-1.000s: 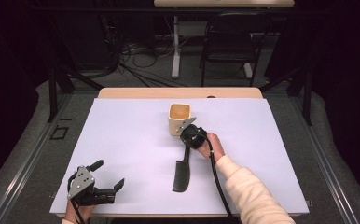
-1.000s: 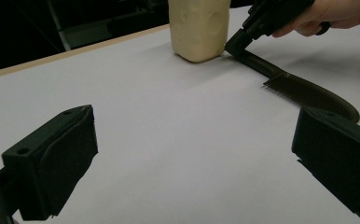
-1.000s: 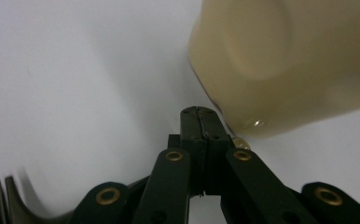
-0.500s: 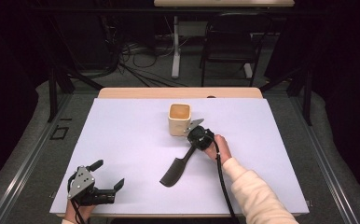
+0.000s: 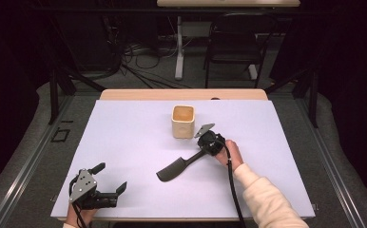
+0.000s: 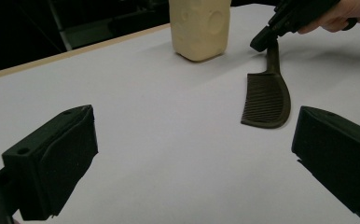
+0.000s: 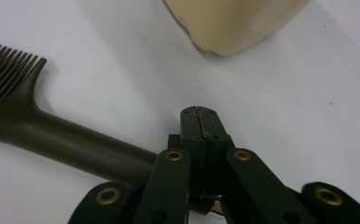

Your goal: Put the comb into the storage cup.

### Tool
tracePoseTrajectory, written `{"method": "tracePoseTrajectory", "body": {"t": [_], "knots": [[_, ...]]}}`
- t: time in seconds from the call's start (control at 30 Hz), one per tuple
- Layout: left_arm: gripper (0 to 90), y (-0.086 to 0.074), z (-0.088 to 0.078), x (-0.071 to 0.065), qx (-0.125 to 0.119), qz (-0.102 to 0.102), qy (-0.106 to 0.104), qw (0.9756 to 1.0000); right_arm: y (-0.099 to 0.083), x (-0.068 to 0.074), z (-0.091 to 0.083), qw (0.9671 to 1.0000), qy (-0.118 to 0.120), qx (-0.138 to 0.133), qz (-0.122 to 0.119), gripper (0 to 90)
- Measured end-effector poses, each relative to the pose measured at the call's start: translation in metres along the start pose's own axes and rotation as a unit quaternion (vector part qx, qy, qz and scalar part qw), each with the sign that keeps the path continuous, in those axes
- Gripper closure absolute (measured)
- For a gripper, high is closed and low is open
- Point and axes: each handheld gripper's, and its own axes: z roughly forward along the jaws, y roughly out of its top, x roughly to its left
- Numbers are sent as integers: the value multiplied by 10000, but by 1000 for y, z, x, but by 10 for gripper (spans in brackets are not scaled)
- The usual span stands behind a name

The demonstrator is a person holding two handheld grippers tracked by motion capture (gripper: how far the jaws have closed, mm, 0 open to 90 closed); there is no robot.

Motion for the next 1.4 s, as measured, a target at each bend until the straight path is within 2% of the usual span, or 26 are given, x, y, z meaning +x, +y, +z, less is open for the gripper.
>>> {"method": "tracePoseTrajectory", "body": {"t": [0.8, 0.93, 1.4], "knots": [[1, 0, 0, 0, 13, 10, -2, 10000, -24, -5, -18, 9999, 34, 35, 107, 900], [1, 0, 0, 0, 18, 10, 4, 10000, -26, -4, -19, 9999, 48, 64, 153, 900], [0, 0, 1, -1, 51, 17, 1, 10000, -33, 7, -28, 9999, 102, 82, 22, 900]]}}
